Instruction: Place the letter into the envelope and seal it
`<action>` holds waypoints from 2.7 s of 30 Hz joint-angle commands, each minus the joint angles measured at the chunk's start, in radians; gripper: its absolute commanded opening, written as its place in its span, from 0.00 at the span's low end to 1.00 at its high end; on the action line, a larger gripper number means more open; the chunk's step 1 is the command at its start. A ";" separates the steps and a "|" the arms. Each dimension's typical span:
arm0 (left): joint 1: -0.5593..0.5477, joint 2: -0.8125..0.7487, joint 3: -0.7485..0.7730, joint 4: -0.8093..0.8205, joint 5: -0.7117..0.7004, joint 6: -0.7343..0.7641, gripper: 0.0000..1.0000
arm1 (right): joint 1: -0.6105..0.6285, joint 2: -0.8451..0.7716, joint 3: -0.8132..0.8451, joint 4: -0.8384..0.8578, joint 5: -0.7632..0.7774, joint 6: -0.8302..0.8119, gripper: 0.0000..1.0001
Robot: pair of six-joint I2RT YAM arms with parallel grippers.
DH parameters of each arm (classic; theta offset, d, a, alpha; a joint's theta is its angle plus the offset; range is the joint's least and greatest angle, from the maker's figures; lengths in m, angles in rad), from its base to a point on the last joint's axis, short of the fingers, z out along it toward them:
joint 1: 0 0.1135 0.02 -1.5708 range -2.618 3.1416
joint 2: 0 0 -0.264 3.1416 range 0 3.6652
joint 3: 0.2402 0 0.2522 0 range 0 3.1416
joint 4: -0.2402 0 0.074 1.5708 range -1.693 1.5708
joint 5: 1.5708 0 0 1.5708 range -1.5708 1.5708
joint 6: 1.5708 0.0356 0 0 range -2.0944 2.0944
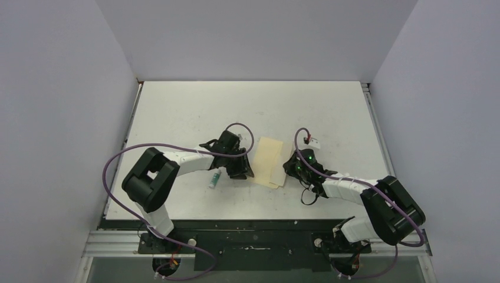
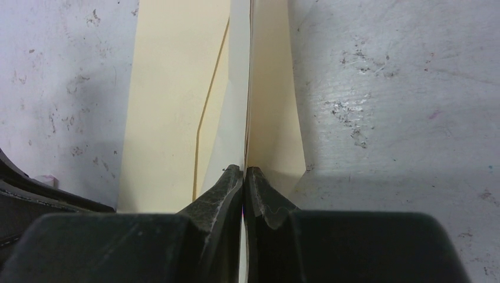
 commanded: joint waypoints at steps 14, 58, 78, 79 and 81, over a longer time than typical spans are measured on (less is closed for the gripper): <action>-0.005 0.018 -0.016 0.091 0.066 -0.033 0.36 | -0.059 0.125 0.046 0.018 -0.150 0.248 0.05; -0.002 -0.041 0.074 0.004 -0.113 0.035 0.69 | -0.052 0.187 0.328 -0.379 -0.104 0.024 0.79; 0.015 0.033 0.145 0.087 -0.072 0.002 0.62 | -0.012 0.176 0.511 -0.670 0.100 -0.125 0.90; 0.016 0.033 0.143 0.093 -0.067 0.003 0.62 | -0.018 0.172 0.509 -0.669 0.100 -0.133 0.90; 0.016 0.037 0.140 0.117 -0.048 0.005 0.61 | -0.036 0.167 0.497 -0.659 0.083 -0.140 0.88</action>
